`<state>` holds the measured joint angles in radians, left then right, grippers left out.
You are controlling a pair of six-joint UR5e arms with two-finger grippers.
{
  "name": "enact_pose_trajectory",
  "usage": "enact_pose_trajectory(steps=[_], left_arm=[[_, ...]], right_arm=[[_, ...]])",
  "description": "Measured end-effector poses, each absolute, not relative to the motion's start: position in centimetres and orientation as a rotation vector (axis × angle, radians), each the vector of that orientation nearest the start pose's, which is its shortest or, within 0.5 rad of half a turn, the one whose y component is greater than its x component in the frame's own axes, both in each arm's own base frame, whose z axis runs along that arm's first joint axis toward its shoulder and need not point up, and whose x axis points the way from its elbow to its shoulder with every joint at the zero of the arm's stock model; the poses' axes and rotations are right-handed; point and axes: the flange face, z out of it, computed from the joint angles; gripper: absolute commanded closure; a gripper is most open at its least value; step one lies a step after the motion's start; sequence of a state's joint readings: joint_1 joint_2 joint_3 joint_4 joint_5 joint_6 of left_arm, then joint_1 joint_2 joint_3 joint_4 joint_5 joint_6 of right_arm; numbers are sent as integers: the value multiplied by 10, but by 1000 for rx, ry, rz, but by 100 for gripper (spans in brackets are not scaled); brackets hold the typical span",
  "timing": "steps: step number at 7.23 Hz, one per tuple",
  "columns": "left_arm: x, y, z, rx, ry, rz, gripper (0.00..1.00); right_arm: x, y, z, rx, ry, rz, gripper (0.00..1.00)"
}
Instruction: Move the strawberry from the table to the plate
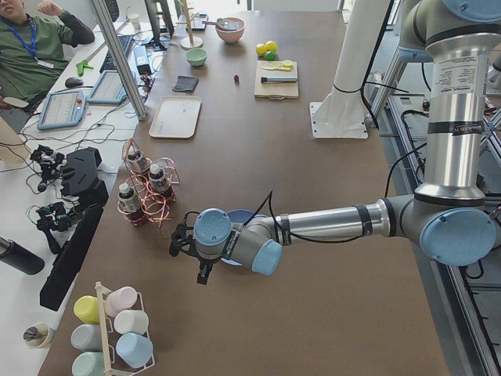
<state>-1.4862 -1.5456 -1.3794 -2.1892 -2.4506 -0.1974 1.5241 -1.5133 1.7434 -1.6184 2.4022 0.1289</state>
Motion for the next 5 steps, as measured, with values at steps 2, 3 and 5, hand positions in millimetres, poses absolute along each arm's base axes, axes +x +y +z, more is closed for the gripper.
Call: enact_pose_trajectory(steps=[2,3,5], left_arm=[[19,-488,700,230,950,50,2],[34,-484,707,231,966,55,2],[55,-472,722,227,982,87,2]], right_arm=[[22,-526,535,89,-845,12,0],[17,-528,532,88,-848,17,0],[8,-530,526,90,-853,27,0]])
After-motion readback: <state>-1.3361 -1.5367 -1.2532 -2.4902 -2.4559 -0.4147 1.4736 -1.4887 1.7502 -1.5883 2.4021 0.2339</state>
